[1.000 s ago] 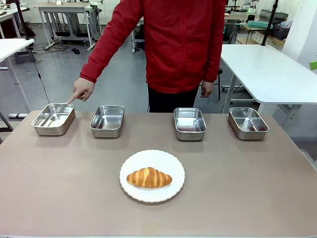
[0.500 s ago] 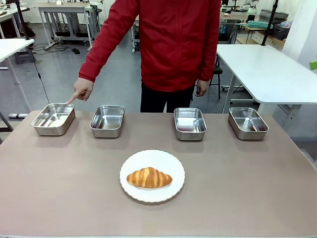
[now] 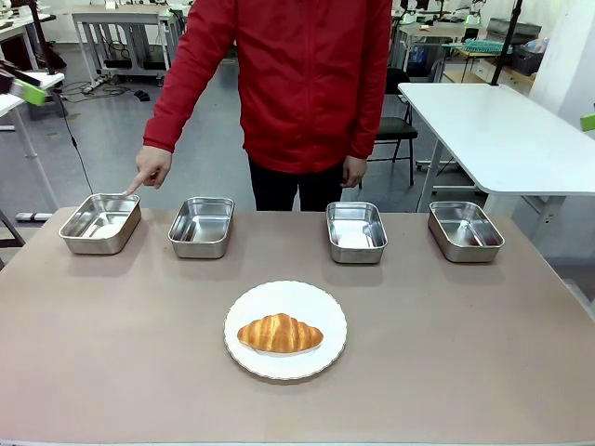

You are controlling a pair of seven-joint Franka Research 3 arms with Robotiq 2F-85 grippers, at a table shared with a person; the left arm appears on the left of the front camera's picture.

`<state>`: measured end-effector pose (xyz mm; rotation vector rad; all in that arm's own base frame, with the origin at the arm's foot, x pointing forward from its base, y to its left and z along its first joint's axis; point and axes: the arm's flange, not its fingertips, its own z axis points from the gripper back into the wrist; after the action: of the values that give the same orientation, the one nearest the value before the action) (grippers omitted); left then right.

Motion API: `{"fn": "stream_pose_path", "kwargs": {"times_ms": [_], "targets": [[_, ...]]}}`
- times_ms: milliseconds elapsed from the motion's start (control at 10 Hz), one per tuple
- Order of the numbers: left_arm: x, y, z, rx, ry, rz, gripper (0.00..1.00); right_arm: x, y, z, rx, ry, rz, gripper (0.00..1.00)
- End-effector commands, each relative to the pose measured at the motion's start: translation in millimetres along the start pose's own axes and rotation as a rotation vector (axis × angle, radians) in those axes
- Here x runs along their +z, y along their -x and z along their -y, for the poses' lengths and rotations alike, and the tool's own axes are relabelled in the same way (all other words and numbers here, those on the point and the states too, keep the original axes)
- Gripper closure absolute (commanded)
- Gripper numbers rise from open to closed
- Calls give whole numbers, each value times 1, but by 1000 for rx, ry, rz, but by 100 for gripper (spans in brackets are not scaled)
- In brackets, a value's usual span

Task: Place the bread in the container.
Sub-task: Place the Butter Roll into the Airtight Container indicated by the human.

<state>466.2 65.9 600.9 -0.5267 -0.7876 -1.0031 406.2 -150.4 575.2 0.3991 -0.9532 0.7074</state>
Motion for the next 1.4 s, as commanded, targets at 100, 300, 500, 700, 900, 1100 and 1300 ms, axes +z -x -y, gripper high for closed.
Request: {"fn": "stream_pose_path", "kwargs": {"times_ms": [100,300,500,700,900,1100,1300], "targets": [[-81,-19,55,-108,226,-119,0,0,0,1,2,-4,13,0],[-145,-11,113,-240,339,-209,0,0,0,1,2,-4,13,0],[-199,9,168,-392,506,-267,0,0,0,1,2,-4,13,0],[-236,27,199,-495,570,-282,0,0,0,1,2,-4,13,0],[-235,19,202,-427,583,-294,0,0,0,1,2,-4,13,0],[-235,19,202,-427,583,-294,0,0,0,1,2,-4,13,0],[-234,26,213,-444,439,-300,0,0,0,1,2,-4,13,0]]}}
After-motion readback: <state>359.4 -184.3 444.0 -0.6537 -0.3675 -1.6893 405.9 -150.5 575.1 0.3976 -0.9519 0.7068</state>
